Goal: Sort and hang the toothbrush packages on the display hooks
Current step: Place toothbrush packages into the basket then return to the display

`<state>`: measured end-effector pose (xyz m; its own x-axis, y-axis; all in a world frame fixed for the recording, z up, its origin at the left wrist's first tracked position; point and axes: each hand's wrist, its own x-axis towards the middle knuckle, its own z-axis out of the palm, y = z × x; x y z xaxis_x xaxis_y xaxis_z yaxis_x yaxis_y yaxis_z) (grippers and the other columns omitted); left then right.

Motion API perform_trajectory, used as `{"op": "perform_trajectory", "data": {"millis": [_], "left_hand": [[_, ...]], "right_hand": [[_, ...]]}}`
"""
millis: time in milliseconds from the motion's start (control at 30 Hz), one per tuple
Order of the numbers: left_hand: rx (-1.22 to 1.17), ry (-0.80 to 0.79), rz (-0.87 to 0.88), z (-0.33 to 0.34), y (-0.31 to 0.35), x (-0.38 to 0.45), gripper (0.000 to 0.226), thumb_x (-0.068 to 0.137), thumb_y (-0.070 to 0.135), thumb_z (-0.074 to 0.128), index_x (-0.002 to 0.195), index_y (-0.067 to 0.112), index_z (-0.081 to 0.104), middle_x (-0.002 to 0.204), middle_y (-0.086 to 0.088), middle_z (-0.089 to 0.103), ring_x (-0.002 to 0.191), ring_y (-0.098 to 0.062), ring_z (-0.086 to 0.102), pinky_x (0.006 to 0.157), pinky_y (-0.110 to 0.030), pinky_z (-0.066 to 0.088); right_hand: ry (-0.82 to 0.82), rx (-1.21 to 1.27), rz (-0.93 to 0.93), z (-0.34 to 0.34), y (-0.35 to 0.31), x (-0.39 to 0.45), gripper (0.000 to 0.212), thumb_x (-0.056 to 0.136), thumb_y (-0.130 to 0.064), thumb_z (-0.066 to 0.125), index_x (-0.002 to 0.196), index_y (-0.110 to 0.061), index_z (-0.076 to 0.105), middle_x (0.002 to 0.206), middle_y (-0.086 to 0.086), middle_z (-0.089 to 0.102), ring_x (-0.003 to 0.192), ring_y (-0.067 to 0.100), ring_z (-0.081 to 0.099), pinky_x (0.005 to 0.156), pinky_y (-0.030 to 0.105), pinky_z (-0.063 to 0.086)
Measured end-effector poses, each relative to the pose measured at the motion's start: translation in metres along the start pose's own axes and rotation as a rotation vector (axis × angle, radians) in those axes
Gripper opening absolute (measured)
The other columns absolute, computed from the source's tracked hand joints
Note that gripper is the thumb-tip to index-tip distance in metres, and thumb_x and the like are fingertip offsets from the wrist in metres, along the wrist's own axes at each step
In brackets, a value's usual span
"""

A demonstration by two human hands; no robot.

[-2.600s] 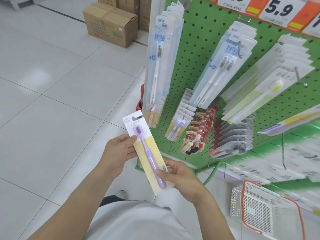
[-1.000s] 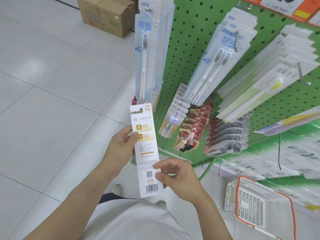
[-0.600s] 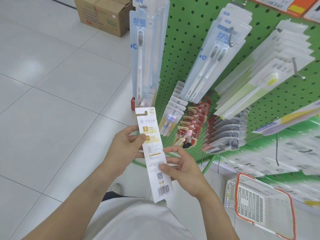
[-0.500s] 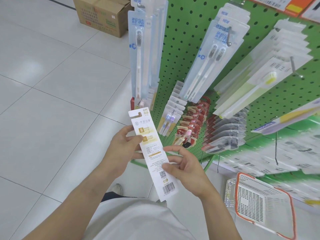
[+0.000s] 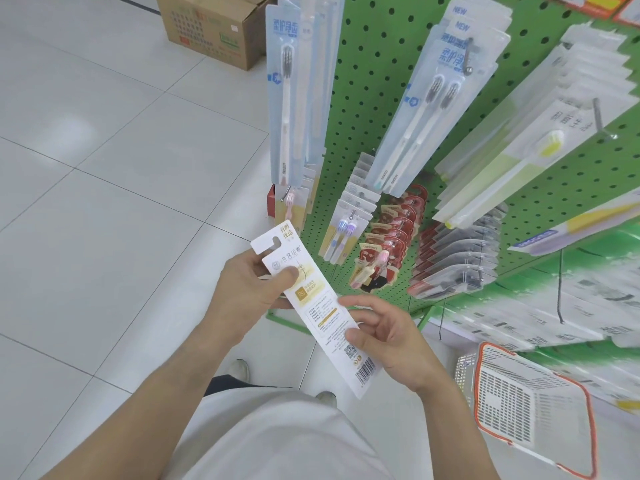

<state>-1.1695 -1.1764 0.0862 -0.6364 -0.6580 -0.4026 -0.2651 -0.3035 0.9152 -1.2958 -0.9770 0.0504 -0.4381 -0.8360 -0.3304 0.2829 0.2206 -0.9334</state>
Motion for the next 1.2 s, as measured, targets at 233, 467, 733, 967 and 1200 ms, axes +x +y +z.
{"op": "perform_trajectory", "data": {"millis": [233, 467, 733, 967, 1200], "left_hand": [[0.076, -0.002, 0.009, 0.0, -0.001, -0.005, 0.014, 0.091, -0.003, 0.063, 0.095, 0.008, 0.069, 0.085, 0.002, 0.079, 0.078, -0.018, 0.077, 0.059, -0.03, 0.062], [0.096, 0.057, -0.01, 0.0, -0.007, -0.003, 0.016, 0.09, -0.003, 0.063, 0.09, 0.012, 0.069, 0.082, 0.005, 0.079, 0.076, -0.017, 0.077, 0.058, -0.031, 0.062], [0.104, 0.162, 0.076, 0.001, -0.022, -0.004, 0.015, 0.093, 0.008, 0.067, 0.103, 0.019, 0.067, 0.088, 0.004, 0.078, 0.079, -0.01, 0.075, 0.065, -0.025, 0.061], [0.01, -0.074, -0.012, -0.002, -0.029, -0.014, 0.042, 0.093, 0.0, 0.066, 0.129, 0.016, 0.05, 0.101, -0.004, 0.077, 0.086, -0.017, 0.076, 0.064, -0.026, 0.061], [0.023, -0.068, -0.042, -0.02, -0.028, -0.017, 0.044, 0.095, 0.002, 0.065, 0.132, 0.014, 0.044, 0.097, -0.003, 0.078, 0.087, -0.018, 0.077, 0.065, -0.027, 0.061]], "right_hand": [[-0.008, -0.035, -0.026, -0.001, -0.001, -0.002, 0.039, 0.094, 0.006, 0.064, 0.125, -0.017, 0.067, 0.118, 0.016, 0.073, 0.107, 0.032, 0.07, 0.094, 0.039, 0.054], [-0.006, -0.07, 0.0, 0.002, 0.001, -0.005, 0.042, 0.093, 0.003, 0.066, 0.127, -0.022, 0.066, 0.119, 0.013, 0.073, 0.108, 0.039, 0.067, 0.094, 0.049, 0.054], [0.094, -0.024, 0.209, 0.006, 0.001, -0.007, 0.026, 0.092, -0.005, 0.07, 0.114, -0.018, 0.071, 0.099, 0.016, 0.077, 0.081, 0.024, 0.074, 0.073, 0.032, 0.055], [0.139, 0.134, 0.193, 0.021, 0.007, -0.011, 0.021, 0.081, -0.014, 0.074, 0.102, -0.016, 0.077, 0.094, 0.018, 0.077, 0.077, 0.024, 0.074, 0.062, 0.028, 0.057], [0.116, 0.013, 0.272, 0.029, 0.011, -0.026, 0.026, 0.083, 0.001, 0.075, 0.108, -0.005, 0.073, 0.099, 0.016, 0.078, 0.077, 0.028, 0.075, 0.055, 0.029, 0.057]]}}
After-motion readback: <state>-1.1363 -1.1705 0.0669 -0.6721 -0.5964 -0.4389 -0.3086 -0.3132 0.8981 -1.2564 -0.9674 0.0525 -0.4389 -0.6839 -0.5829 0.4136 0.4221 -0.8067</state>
